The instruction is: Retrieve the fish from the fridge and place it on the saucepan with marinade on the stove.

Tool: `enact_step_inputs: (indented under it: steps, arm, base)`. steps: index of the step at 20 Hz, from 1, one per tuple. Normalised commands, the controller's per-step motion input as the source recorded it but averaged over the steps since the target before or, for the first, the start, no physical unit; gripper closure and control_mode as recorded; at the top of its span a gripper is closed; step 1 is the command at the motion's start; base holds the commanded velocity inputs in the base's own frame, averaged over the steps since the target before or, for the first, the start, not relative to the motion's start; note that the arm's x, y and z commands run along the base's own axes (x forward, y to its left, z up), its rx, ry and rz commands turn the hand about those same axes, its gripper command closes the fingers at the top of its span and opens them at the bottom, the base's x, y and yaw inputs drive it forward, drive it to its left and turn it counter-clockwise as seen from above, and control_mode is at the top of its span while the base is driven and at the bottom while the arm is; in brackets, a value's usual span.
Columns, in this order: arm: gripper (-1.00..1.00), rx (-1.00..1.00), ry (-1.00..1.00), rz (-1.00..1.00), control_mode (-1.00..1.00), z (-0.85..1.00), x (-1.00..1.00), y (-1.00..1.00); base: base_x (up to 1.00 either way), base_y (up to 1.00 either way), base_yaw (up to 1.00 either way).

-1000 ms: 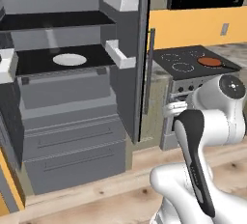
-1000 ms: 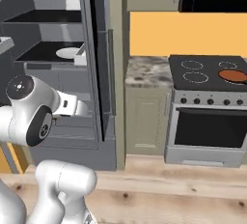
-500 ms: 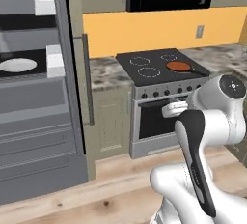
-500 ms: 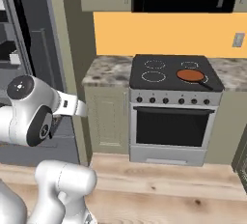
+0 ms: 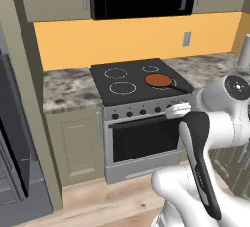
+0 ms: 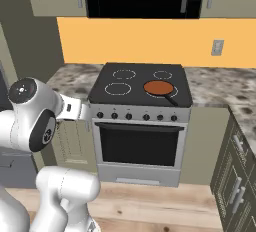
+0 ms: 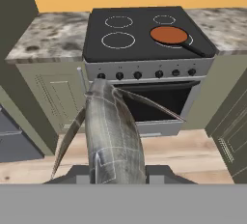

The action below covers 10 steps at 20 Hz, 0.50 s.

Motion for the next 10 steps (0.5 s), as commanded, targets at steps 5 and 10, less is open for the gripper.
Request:
enact_step_inputs:
  steps: [5, 10]
  arm:
    - [1.0, 0.0, 0.0, 0.0, 1.0, 0.0, 0.0, 0.0]
    - [1.0, 0.0, 0.0, 0.0, 1.0, 0.0, 0.0, 0.0]
  base:
    - [0.91, -0.5, 0.02]
    - [0.59, -0.33, 0.01]
